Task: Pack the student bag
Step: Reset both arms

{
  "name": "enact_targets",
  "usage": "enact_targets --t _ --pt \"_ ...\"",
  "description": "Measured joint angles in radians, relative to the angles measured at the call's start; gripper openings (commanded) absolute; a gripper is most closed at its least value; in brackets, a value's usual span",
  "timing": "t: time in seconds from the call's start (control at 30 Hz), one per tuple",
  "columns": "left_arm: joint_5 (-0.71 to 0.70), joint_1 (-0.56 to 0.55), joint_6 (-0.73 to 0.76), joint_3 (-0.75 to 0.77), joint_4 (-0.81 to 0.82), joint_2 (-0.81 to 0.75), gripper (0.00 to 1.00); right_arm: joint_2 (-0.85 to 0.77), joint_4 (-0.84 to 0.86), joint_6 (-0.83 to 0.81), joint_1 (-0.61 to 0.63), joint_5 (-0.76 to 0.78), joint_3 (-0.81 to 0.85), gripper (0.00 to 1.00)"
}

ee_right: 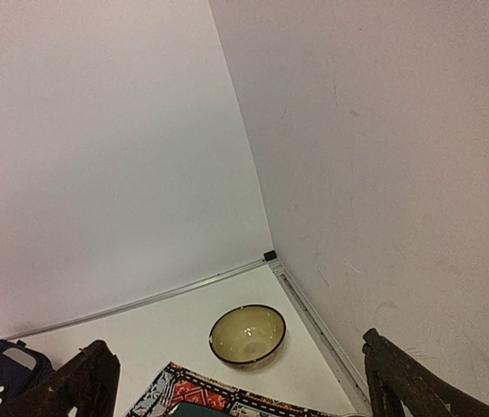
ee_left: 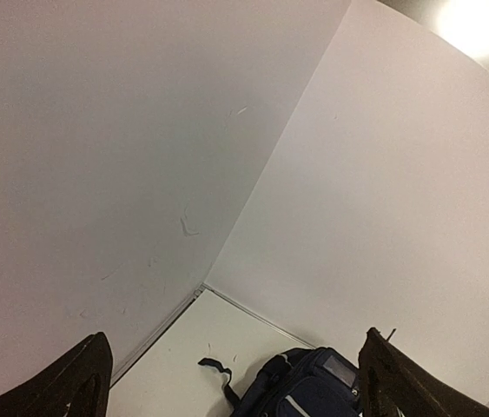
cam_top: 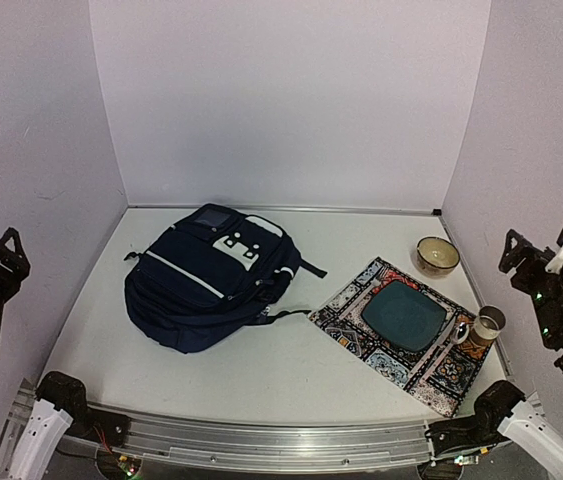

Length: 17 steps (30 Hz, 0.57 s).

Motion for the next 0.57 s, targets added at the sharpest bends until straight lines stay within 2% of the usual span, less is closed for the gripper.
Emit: enact_targets --t 0.57 --pt "0.001 0.000 0.008 -0.041 -0.031 -0.029 1.00 -0.009 -0.048 0.021 0.000 -0.036 -0.029 0.98"
